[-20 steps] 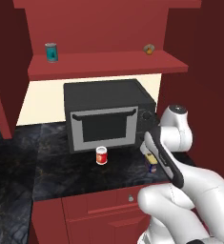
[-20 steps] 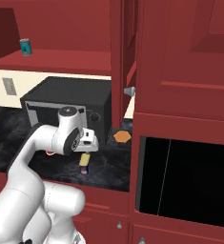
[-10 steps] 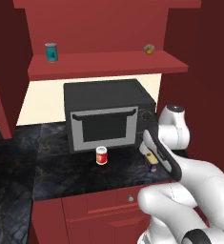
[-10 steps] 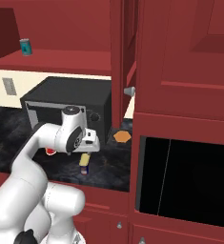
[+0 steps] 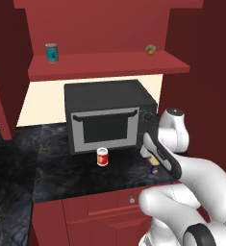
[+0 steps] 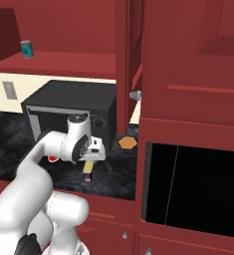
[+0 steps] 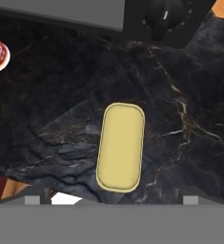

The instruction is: Pick the cans from the counter and place them in their designated side in the cabinet.

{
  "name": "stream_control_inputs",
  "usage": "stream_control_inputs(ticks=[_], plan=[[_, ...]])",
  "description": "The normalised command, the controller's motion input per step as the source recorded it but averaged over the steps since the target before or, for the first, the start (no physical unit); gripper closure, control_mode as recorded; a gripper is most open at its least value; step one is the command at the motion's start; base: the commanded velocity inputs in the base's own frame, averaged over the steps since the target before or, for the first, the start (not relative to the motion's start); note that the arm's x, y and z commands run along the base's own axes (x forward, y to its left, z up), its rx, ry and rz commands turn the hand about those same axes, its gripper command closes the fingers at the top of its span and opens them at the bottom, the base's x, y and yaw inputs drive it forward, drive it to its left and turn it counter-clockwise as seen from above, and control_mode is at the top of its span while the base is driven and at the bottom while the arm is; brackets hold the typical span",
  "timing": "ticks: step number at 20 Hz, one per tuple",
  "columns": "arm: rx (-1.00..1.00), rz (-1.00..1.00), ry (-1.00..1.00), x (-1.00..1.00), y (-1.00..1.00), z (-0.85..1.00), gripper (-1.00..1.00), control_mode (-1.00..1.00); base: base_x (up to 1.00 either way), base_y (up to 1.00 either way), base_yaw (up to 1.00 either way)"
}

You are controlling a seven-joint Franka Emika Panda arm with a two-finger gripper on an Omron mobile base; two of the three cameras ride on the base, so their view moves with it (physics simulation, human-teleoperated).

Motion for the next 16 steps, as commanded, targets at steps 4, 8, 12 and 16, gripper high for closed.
stream_control_inputs(ticks=[4, 8, 12, 16], plan=[[0.0, 0.01, 0.0, 0.08, 0.0, -0.16, -1.0, -1.0, 0.0, 0.0, 0.0], [0.0, 0.0, 0.01, 0.06, 0.0, -0.17, -1.0, -1.0, 0.0, 0.0, 0.0], [0.0, 0.0, 0.01, 0.07, 0.0, -0.16, -1.0, -1.0, 0.0, 0.0, 0.0], [0.0, 0.0, 0.01, 0.06, 0.0, -0.15, -1.0, -1.0, 0.0, 0.0, 0.0]])
